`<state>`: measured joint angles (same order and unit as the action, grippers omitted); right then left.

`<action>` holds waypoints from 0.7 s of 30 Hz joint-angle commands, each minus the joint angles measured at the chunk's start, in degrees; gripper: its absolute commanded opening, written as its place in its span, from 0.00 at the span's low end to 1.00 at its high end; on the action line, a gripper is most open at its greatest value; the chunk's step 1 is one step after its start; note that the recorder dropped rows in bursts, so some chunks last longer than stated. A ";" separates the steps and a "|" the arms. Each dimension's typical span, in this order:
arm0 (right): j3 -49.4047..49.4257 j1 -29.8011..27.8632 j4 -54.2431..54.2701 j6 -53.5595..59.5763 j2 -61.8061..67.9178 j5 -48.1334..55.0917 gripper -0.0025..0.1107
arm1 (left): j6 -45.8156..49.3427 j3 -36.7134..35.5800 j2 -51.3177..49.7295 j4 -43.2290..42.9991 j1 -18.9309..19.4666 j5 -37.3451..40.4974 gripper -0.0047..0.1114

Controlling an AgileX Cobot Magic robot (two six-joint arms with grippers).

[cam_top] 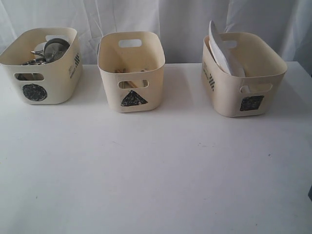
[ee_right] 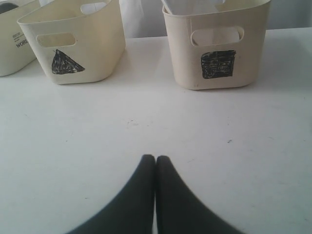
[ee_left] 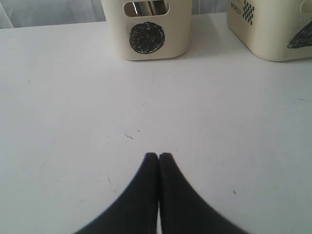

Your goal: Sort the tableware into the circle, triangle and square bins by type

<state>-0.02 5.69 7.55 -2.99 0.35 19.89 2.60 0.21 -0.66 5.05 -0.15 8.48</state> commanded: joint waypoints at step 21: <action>0.02 -0.45 -0.03 -0.14 -0.35 0.00 0.02 | 0.39 -0.21 -0.04 0.65 0.05 3.19 0.05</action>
<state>-0.02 5.69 7.55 -2.99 0.35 19.89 2.82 0.21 -0.66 5.05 -0.15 11.34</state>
